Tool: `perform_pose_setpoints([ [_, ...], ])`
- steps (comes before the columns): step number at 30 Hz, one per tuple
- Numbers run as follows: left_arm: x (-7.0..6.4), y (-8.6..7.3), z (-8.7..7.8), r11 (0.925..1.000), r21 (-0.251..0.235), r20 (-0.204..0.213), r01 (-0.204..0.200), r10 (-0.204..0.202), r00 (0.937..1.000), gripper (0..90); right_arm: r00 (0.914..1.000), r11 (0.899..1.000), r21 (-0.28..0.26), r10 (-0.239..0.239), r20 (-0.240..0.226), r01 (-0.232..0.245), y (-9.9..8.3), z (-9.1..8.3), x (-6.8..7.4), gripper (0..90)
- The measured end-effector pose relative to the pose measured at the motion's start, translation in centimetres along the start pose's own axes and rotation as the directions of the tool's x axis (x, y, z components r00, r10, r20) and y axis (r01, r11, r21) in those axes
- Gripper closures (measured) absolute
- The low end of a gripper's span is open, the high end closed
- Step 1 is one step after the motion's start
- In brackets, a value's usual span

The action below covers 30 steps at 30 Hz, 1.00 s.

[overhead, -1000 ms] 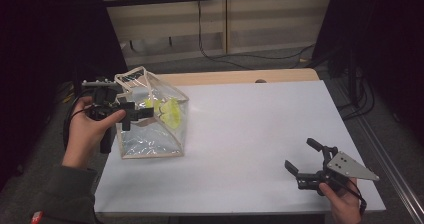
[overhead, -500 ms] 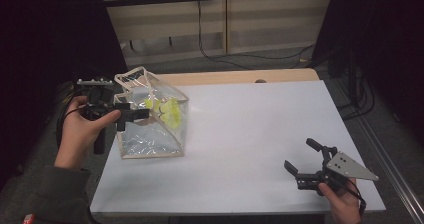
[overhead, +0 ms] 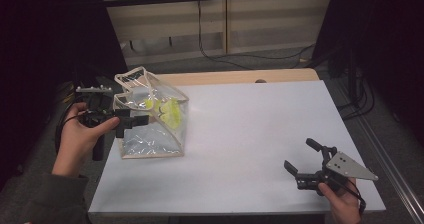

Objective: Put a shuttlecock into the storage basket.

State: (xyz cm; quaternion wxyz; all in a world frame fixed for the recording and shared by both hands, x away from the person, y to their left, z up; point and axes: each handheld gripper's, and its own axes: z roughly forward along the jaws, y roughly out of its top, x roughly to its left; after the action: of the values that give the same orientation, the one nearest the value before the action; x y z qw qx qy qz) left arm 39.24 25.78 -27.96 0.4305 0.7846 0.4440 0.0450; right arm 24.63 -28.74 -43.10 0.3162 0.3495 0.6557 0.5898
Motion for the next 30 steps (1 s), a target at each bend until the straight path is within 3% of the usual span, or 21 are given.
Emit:
perform_pose_setpoints([
  [15, -1.1, -1.4, 1.5, 0.9991, 0.026, 0.042, -0.032, 0.031, 0.9986, 8.4, 1.0000, 1.000, -0.003, 0.000, 0.000, 0.000, 0.0, 0.0, 0.0, 1.0],
  [30, -1.2, -2.8, 3.2, 0.9983, 0.050, 0.064, -0.028, 0.025, 0.9976, 8.4, 1.0000, 1.000, -0.002, -0.002, 0.002, 0.002, 0.1, 0.0, 0.0, 1.0],
])
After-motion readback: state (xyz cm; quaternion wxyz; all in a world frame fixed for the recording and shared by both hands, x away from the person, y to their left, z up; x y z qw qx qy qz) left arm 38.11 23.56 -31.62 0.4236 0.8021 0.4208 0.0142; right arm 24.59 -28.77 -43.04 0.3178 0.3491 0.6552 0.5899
